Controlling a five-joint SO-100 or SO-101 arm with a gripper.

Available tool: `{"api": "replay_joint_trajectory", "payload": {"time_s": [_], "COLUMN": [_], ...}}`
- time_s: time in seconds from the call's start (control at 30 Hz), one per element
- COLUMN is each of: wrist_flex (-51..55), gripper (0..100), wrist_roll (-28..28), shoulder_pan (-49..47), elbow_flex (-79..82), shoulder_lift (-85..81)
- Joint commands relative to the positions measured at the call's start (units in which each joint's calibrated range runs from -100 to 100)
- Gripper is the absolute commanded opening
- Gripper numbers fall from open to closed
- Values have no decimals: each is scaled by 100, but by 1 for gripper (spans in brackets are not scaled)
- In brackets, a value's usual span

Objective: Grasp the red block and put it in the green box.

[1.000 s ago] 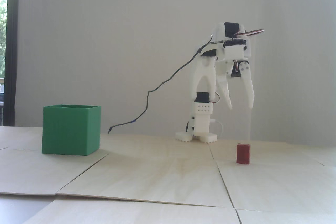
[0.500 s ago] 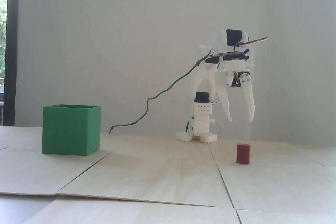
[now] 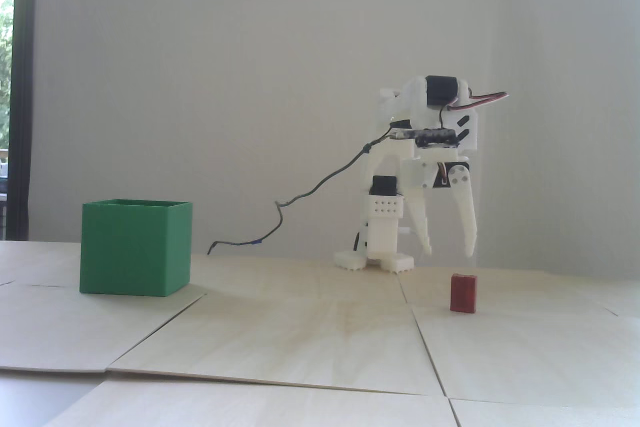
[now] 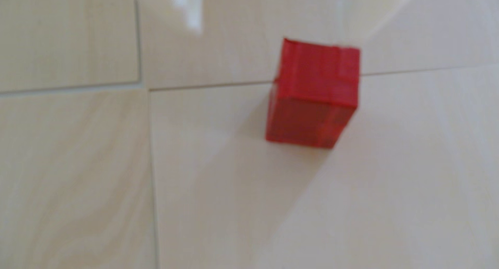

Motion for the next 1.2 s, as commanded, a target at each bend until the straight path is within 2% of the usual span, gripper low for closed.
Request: {"api": "replay_joint_trajectory", "payload": {"time_s": [0.0,0.27,0.4,1.17], "wrist_flex": [20,12,12,-174], "gripper": [18,18,24,24], "wrist_roll": [-31,-31,-10,0], "shoulder_pan": [50,33,-79,-184], "elbow_flex": [-450,-459,-459,-406], "shoulder_lift": [-110,-102,-141,-70]}}
